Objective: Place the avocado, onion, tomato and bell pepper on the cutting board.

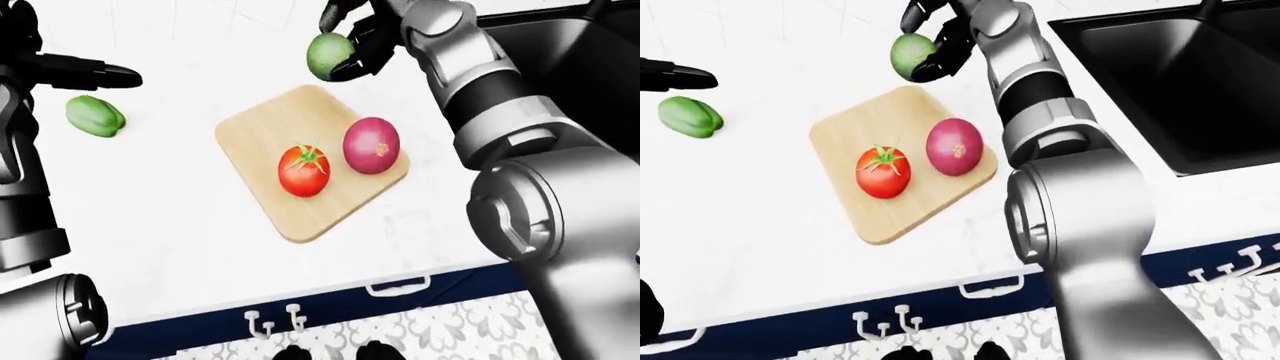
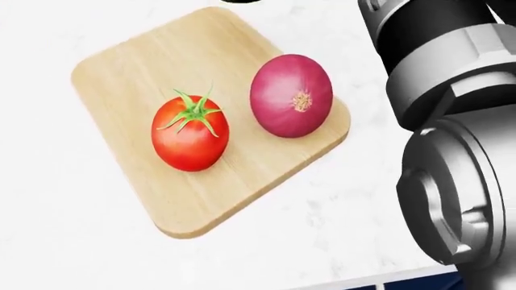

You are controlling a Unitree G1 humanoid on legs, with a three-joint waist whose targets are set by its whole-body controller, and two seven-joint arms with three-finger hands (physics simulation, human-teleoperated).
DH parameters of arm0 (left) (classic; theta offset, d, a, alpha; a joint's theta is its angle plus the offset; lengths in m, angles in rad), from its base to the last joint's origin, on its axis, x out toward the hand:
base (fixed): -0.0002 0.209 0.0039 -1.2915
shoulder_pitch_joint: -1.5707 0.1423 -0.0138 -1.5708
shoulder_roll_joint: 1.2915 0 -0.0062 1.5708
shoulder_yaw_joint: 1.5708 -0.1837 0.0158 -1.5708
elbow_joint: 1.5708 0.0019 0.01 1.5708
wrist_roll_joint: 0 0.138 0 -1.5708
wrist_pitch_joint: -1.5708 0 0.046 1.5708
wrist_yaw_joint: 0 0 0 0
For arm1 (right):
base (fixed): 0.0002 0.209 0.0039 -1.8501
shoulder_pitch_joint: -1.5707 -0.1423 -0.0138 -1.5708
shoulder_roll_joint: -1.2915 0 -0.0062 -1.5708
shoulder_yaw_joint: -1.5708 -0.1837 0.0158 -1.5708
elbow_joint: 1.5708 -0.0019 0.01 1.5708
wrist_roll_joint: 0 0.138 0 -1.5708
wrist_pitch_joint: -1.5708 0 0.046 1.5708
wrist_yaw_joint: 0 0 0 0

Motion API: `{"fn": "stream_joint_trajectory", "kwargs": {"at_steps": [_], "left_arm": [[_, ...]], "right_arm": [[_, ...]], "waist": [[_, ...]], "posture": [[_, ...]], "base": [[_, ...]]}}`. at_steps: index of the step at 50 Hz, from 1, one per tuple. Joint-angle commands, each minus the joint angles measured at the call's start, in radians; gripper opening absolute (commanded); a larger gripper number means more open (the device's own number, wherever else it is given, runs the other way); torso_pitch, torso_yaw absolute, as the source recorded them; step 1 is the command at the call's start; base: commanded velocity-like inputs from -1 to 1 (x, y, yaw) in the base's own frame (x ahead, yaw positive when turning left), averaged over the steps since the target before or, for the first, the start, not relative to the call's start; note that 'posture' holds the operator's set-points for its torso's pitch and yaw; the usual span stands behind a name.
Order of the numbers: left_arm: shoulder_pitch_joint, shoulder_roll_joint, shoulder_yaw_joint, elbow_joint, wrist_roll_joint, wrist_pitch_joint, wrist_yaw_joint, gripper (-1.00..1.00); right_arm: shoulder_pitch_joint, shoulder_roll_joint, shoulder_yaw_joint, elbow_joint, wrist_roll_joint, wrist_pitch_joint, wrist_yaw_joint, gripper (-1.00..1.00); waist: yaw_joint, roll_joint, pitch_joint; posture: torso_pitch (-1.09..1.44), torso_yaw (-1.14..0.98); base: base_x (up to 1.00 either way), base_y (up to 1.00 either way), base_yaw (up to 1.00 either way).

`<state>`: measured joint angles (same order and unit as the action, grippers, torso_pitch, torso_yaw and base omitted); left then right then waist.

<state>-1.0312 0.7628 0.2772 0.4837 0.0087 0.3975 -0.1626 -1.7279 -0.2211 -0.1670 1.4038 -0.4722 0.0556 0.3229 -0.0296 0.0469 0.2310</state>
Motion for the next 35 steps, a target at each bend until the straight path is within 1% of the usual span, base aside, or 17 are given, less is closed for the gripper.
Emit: {"fn": "stream_joint_trajectory", "kwargs": {"at_steps": [1, 4, 6, 9, 15, 20, 23, 26, 35], "left_arm": [[-0.032, 0.021, 0.014, -0.033, 0.001, -0.028, 0.01, 1.0], [-0.024, 0.019, 0.017, -0.035, -0.001, -0.032, 0.012, 1.0], [-0.015, 0.02, 0.02, -0.043, -0.003, -0.03, 0.012, 1.0], [-0.011, 0.019, 0.021, -0.049, -0.007, -0.027, 0.013, 1.0], [-0.017, 0.012, 0.011, -0.036, -0.002, -0.037, 0.017, 1.0], [-0.017, 0.015, 0.014, -0.041, -0.001, -0.033, 0.014, 1.0], [-0.022, 0.013, 0.01, -0.032, 0.003, -0.038, 0.015, 1.0], [-0.026, 0.012, 0.01, -0.025, 0.004, -0.042, 0.015, 1.0], [-0.023, 0.02, 0.014, -0.039, 0.004, -0.032, 0.006, 1.0]], "right_arm": [[-0.047, -0.008, 0.001, -0.047, -0.008, -0.031, 0.021, -0.8], [-0.045, 0.002, 0.016, -0.05, -0.025, -0.036, 0.099, -0.83], [-0.047, 0.008, 0.018, -0.051, -0.03, -0.043, 0.124, -0.84], [-0.048, 0.014, 0.031, -0.054, -0.042, -0.058, 0.191, -0.84], [-0.046, 0.019, 0.035, -0.056, -0.052, -0.068, 0.218, -0.83], [-0.043, 0.025, 0.039, -0.057, -0.057, -0.076, 0.232, -0.83], [-0.043, 0.025, 0.04, -0.057, -0.06, -0.075, 0.237, -0.8], [-0.039, 0.026, 0.043, -0.057, -0.065, -0.073, 0.25, -0.73], [-0.03, 0.026, 0.055, -0.058, -0.085, -0.06, 0.286, -0.65]], "waist": [[-0.001, 0.008, -0.044], [-0.003, 0.01, -0.045], [-0.005, 0.012, -0.045], [-0.008, 0.015, -0.044], [-0.011, 0.018, -0.042], [-0.013, 0.02, -0.042], [-0.015, 0.021, -0.041], [-0.016, 0.022, -0.042], [-0.018, 0.025, -0.043]], "posture": [[0.27, 0.0], [0.27, 0.0], [0.27, 0.0], [0.27, 0.0], [0.27, 0.0], [0.27, 0.0], [0.27, 0.0], [0.27, 0.0], [0.27, 0.0]], "base": [[0.0, 0.0, 0.0], [0.0, 0.0, 0.0], [0.0, 0.0, 0.0], [0.0, 0.0, 0.0], [0.0, 0.0, 0.0], [0.0, 0.0, 0.0], [0.0, 0.0, 0.0], [0.0, 0.0, 0.0], [0.0, 0.0, 0.0]]}}
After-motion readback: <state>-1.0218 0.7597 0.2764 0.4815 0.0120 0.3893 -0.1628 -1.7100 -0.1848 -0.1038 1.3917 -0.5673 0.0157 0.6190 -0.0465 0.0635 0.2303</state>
